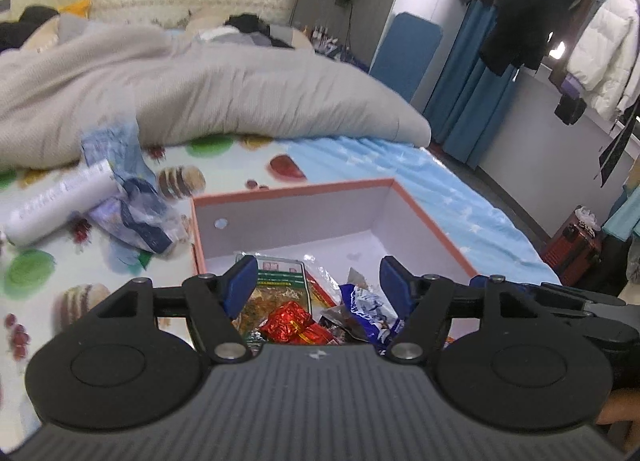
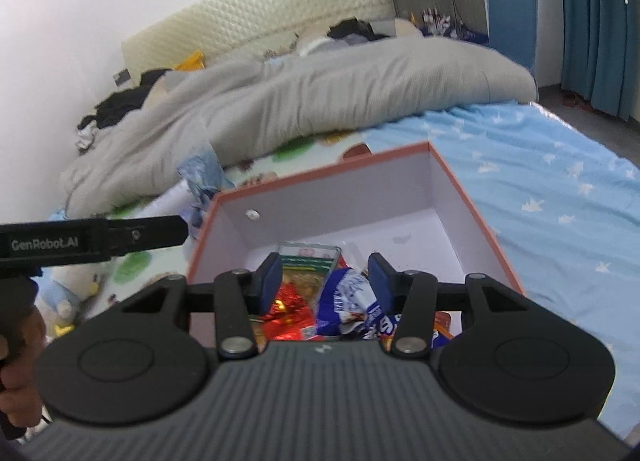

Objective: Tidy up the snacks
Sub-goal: 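Open the left gripper to drop the red wrapper while the right releases the blue-white bag, then withdraw both open grippers up and away from the pink box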

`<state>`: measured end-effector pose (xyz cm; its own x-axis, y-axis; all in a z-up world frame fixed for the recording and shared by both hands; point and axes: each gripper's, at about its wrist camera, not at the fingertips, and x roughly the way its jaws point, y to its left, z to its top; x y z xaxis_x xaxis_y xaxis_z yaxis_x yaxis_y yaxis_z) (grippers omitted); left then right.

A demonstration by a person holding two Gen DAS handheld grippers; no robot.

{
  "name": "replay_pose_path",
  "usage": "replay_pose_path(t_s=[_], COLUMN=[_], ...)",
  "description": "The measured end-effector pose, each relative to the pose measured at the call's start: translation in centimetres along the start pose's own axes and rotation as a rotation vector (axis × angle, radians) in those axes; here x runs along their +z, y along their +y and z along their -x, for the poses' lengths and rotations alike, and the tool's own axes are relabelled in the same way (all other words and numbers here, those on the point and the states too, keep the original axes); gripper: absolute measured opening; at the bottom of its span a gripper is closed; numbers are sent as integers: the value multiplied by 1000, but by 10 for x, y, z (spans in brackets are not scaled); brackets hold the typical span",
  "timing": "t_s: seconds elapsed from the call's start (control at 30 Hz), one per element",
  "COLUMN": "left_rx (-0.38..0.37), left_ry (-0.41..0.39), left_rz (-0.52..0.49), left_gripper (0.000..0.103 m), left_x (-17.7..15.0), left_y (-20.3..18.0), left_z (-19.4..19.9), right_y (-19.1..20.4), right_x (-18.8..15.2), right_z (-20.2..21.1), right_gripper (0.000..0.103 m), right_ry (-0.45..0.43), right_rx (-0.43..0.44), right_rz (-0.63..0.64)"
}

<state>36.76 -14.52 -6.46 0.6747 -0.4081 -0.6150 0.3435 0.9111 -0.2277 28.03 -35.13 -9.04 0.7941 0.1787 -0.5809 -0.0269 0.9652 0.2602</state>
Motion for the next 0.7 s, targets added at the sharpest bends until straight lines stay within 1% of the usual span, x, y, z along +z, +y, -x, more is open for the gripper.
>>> replay_pose_path(t_s=[0.17, 0.4, 0.53, 0.7], left_rx=[3, 9, 7, 2], left_ry=[-53, -119, -157, -174], left_rz=[2, -7, -13, -18], left_gripper=[72, 72, 72, 73], left_x=[-1, -11, -18, -29], left_y=[-9, -25, -34, -43], left_z=[54, 125, 160, 192], right_y=[17, 33, 42, 51], right_x=[2, 0, -4, -10], right_z=[37, 87, 113, 136], right_gripper=[50, 50, 50, 50], right_ry=[-53, -108, -142, -166], right_rx=[7, 20, 29, 37], right_rz=[17, 24, 31, 35])
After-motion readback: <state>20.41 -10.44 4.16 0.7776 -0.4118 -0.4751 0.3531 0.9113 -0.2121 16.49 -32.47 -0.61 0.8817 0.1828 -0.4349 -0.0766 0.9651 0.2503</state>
